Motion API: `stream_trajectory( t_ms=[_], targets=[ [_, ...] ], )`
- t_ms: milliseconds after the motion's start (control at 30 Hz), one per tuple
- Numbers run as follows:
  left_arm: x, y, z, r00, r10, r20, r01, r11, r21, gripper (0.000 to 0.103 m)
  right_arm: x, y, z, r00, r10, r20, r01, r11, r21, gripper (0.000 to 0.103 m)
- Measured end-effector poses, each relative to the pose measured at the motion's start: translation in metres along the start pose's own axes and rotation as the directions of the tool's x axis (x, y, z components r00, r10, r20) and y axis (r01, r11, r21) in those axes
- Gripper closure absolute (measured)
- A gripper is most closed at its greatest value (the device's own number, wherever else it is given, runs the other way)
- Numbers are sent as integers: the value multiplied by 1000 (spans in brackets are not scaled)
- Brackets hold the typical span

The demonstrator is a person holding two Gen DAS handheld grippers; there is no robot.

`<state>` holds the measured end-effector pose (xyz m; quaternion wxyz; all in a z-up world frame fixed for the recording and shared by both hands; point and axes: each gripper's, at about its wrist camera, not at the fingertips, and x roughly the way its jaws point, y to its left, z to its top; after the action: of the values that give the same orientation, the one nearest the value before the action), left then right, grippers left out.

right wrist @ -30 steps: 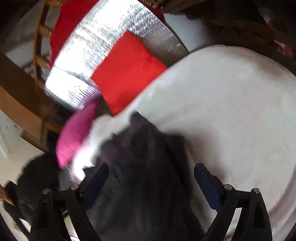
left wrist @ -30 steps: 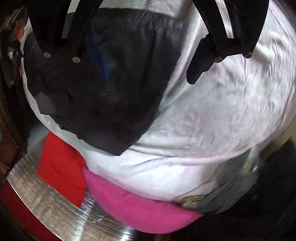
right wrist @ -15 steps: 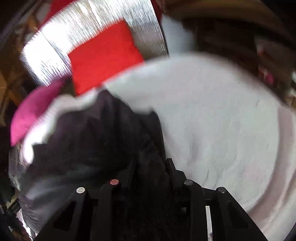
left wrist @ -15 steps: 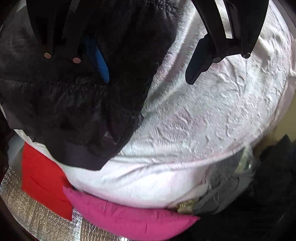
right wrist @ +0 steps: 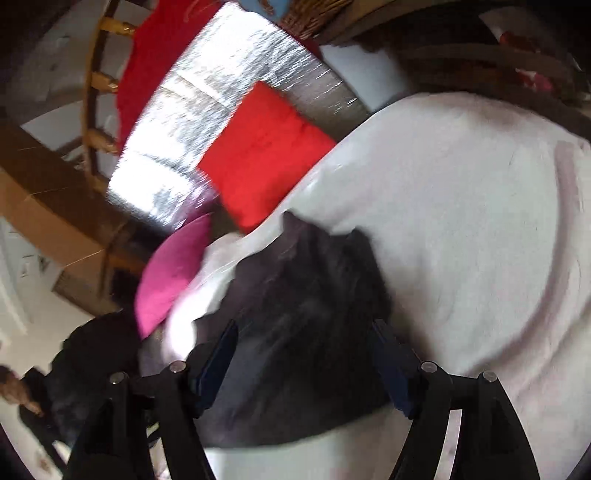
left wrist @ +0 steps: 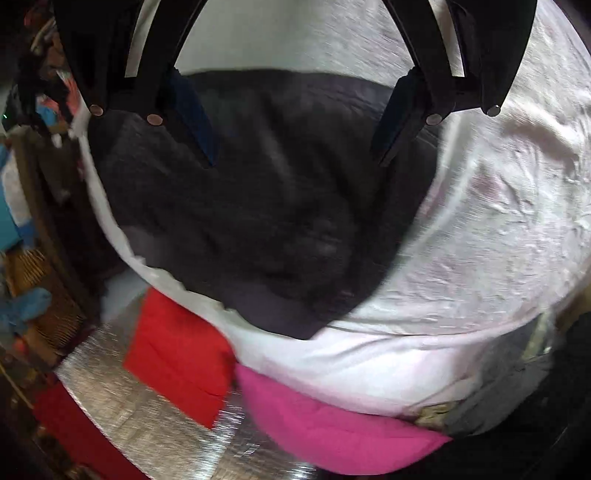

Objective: Fold large clothes

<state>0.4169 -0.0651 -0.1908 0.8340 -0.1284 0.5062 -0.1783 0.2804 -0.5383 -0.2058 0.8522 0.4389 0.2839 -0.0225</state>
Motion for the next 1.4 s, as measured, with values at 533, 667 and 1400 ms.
stream_trajectory(
  t_ms=[533, 667, 1400],
  targets=[
    [49, 60, -72, 978, -200, -62, 152, 881, -449, 17, 88, -29, -86, 978, 114, -176, -52, 945, 323, 27],
    [62, 68, -60, 970, -242, 28, 222, 830, -512, 17, 111, -32, -75, 989, 100, -109, -58, 942, 332, 27],
    [32, 24, -46, 987, -127, 101, 157, 903, -400, 74, 57, 29, -75, 998, -59, 7, 59, 998, 28, 68]
  ],
)
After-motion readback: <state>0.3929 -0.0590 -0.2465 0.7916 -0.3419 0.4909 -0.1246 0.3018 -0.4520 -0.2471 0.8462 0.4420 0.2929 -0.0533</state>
